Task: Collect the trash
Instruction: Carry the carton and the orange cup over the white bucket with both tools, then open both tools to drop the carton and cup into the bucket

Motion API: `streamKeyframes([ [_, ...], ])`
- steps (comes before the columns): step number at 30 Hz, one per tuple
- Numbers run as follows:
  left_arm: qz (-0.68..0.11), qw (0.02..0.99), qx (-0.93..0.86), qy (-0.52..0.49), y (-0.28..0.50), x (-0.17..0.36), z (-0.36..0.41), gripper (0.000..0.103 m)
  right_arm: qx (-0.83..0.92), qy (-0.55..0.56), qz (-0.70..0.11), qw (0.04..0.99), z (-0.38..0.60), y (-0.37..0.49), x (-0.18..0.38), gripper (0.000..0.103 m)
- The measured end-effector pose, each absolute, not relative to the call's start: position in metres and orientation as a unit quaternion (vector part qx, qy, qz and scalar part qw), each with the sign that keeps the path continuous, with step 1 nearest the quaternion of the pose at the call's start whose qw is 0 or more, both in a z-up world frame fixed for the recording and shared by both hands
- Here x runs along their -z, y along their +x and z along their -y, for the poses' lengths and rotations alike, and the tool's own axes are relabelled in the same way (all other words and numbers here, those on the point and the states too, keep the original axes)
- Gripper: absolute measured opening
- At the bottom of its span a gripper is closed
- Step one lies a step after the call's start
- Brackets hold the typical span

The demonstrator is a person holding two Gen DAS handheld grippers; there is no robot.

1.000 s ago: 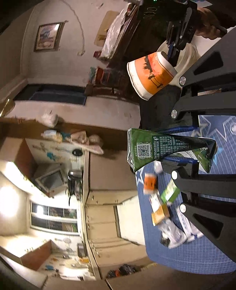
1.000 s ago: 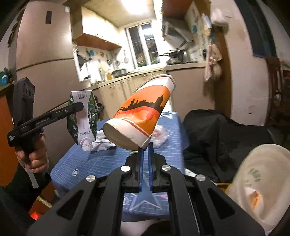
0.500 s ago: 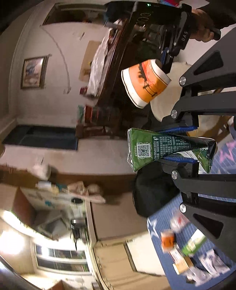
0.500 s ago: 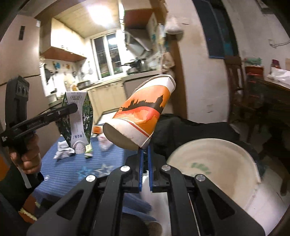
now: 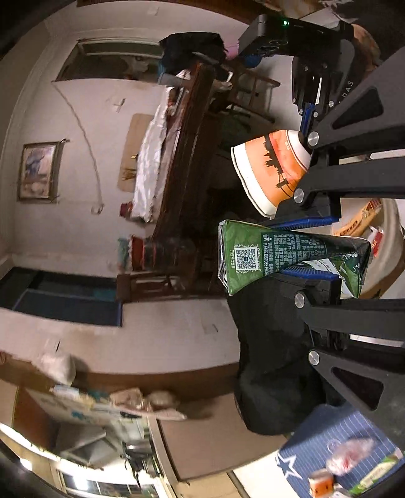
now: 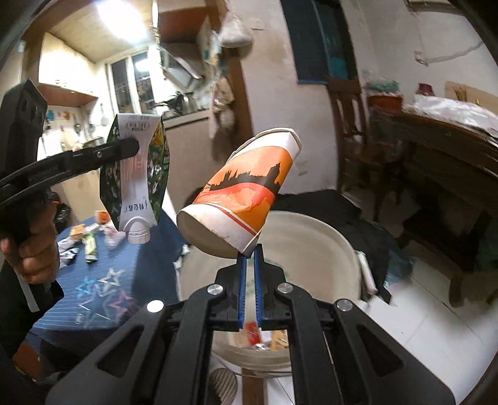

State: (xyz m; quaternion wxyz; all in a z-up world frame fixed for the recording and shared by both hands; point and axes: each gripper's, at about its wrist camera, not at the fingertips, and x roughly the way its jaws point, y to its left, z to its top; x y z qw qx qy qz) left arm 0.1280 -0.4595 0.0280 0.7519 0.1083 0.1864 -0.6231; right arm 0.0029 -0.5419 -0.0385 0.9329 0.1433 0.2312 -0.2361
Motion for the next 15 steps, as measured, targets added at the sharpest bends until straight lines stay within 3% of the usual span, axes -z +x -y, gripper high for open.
streamKeyframes([
  [9, -0.267, 0.722, 0.62, 0.151, 0.136, 0.037, 0.515, 0.023, 0.274, 0.152, -0.297, 0.902, 0.562, 0.013, 0.08, 0.006],
  [15, -0.281, 0.725, 0.615, 0.131, 0.152, 0.039, 0.508, 0.023, 0.277, 0.157, -0.29, 0.902, 0.563, 0.01, 0.079, 0.008],
])
